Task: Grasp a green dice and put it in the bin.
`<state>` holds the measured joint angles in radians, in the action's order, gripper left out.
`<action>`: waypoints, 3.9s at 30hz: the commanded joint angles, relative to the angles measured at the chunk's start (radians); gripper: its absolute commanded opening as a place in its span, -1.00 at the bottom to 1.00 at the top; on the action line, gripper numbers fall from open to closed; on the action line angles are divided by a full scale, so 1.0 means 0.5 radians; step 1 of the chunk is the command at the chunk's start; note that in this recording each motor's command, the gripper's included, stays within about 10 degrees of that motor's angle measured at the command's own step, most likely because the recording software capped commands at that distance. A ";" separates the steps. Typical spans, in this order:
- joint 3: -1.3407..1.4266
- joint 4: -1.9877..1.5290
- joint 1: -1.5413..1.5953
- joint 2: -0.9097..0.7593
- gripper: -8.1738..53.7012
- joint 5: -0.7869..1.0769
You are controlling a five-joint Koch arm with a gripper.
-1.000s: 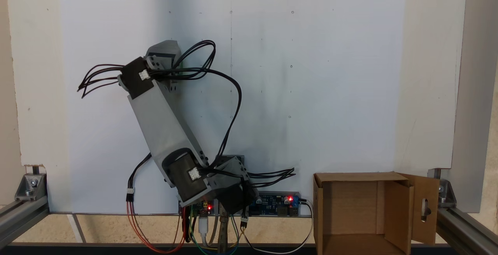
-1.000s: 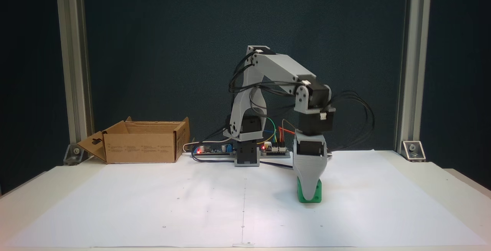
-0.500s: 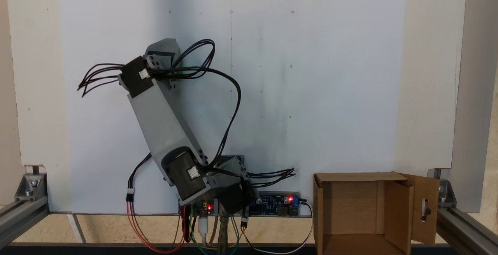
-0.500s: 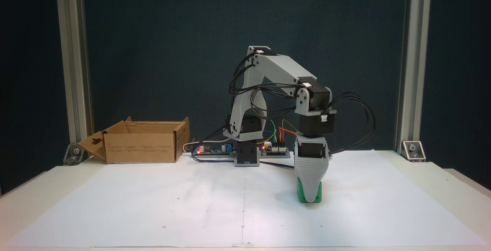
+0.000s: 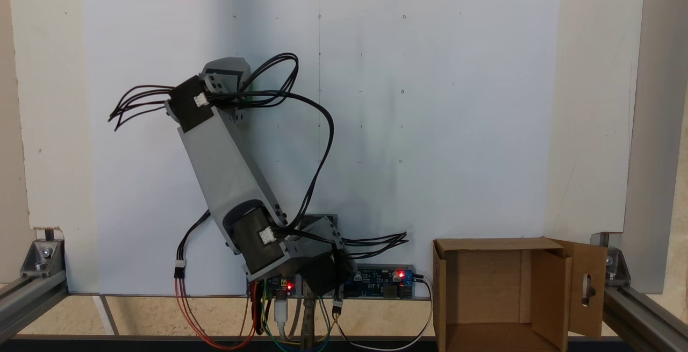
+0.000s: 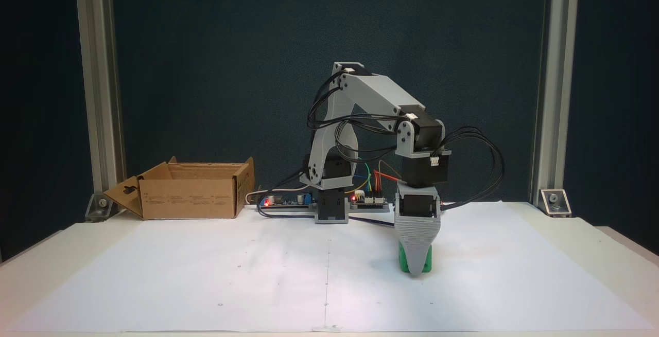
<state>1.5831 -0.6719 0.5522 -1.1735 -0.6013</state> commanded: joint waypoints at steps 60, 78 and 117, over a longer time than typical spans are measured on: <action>-0.058 0.061 -3.608 -1.338 -0.36 1.856; -0.193 -0.003 -4.734 -0.752 -0.36 2.476; -0.463 0.632 -2.682 -1.028 0.68 1.147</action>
<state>1.3852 -0.3912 -0.8744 -1.6383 0.0138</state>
